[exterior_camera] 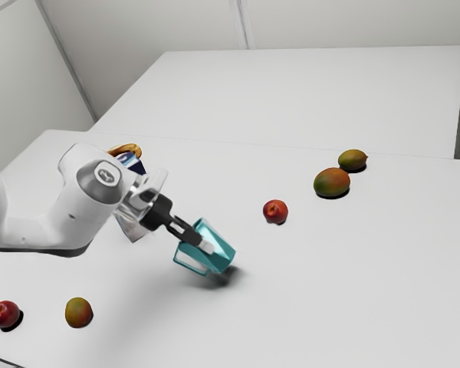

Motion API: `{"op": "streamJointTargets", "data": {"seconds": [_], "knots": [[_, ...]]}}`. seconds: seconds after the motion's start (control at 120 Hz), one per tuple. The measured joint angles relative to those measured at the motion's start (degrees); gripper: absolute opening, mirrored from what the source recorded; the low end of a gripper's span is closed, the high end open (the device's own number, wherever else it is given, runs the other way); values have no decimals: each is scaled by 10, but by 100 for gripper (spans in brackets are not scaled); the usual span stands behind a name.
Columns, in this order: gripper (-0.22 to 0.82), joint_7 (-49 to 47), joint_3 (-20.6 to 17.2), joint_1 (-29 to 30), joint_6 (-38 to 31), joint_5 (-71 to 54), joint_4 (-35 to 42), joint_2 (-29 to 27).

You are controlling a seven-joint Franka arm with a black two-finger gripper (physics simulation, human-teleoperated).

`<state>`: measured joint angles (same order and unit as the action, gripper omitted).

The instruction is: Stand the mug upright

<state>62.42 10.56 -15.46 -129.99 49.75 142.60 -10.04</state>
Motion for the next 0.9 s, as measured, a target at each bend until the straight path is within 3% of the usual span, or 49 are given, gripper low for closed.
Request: {"op": "streamJointTargets", "data": {"seconds": [0.5,0.9], "knots": [[-15,-192,4,5,-33,-429,-72,35],[-15,-367,5,15,-81,-541,-90,69]]}}
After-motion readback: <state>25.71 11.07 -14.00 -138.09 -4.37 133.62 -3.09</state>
